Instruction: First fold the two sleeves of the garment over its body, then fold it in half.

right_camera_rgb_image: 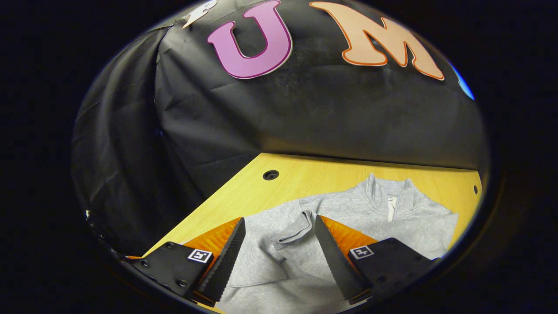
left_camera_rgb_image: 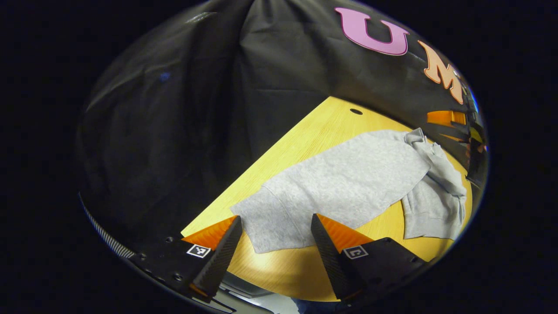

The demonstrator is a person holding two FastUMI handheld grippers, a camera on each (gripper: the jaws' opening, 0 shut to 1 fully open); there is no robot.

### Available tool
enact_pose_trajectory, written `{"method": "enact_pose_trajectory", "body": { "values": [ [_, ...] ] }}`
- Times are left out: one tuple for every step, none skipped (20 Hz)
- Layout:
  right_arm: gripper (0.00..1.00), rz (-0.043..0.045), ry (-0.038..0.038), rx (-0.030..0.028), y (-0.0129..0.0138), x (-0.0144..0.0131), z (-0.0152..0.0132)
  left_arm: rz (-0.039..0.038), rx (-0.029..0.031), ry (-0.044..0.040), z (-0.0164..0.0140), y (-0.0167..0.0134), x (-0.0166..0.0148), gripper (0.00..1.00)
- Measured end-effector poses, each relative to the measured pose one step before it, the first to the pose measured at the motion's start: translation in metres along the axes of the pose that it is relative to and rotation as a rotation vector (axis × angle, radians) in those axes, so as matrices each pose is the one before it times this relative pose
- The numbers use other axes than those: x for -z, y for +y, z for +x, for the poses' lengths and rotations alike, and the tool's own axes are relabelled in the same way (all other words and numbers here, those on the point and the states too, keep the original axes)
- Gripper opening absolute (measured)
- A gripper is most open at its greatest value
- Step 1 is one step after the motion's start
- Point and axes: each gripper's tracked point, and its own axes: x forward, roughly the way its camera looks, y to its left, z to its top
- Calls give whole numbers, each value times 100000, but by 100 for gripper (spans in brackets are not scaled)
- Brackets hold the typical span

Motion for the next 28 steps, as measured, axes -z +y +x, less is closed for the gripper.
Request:
{"method": "enact_pose_trajectory", "body": {
  "values": [
    [99, -987, -697, 767, -296, -109, -627, 437, 405, 563, 119, 127, 143, 93],
    [95, -861, -669, 780, -345, -336, -606, 718, 198, 824, 167, 27, 390, 93],
    [95, -603, -795, 575, -242, -65, -532, 1510, -627, 451, 34, 104, 187, 93],
    [95, -293, -188, -213, -258, -242, -642, 1269, 66, 460, 148, -153, 263, 93],
    [95, -238, -159, 252, -401, -60, -572, 173, -7, -909, -27, -103, -131, 93],
    [96, -610, -729, 586, -428, -333, -806, -961, -115, 225, 99, 67, 46, 92],
    [96, -752, -851, 1083, -463, -235, -920, -437, -202, -119, -107, 264, -112, 90],
    [98, -773, -969, 1119, -602, -264, -897, 724, 827, -76, -130, 104, -168, 88],
    [96, -433, -667, 1029, -556, -84, -825, 901, 950, 143, 33, -100, 51, 84],
    [96, -287, -321, 918, -548, -18, -725, 252, 562, 7, 200, -248, -160, 80],
    [98, -193, -65, 967, -629, 204, -861, 201, 426, 499, 181, -380, -81, 73],
    [98, -574, 51, 1497, -814, 173, -684, 697, 1536, 498, 123, -435, -36, 70],
    [98, -859, 606, 1455, -709, 331, -800, -102, 1049, 524, 67, -181, -43, 54],
    [99, -556, 563, 779, -582, 324, -812, -1500, 260, 455, 139, -103, -79, 38],
    [96, -734, 396, 851, -486, 449, -693, -760, -146, 53, 93, -157, -93, 22],
    [96, -799, 628, 890, -601, 363, -648, 279, -454, 564, -24, -41, -3, 17],
    [96, -707, 608, 1008, -589, 473, -669, 762, -552, 428, 33, -88, 68, 10],
    [96, -254, 621, 858, -548, 495, -738, 915, -622, 411, -22, -112, -32, 8],
    [96, 176, 671, 912, -581, 317, -616, 1072, -93, 256, 65, -168, -85, 5],
    [96, 428, 461, 1008, -675, 423, -670, 827, -360, 529, -71, -122, -26, 5],
    [98, 519, 267, 1046, -621, 224, -655, -114, -409, 1329, -67, -138, 92, 2],
    [99, 450, 175, 1232, -780, 318, -456, -191, 107, 909, -52, -266, -133, 3],
    [99, 43, 674, 1098, -757, 407, -412, -512, -131, 903, -83, -128, -148, 1],
    [99, -365, 418, 1318, -809, 498, -437, -927, 580, 75, -150, -374, -384, 1],
    [98, -352, 573, 1274, -774, 354, -434, -1040, 1166, -332, -230, -574, -416, 1],
    [96, -47, 549, 896, -676, 461, -418, -801, 1082, -28, -303, -551, -452, 1],
    [96, 349, 110, 466, -544, 297, -276, -360, 1064, -361, -418, -531, -442, 1],
    [99, 681, 442, 347, -553, 268, -337, -850, 1173, -67, -366, -753, -627, 1]
  ]
}}
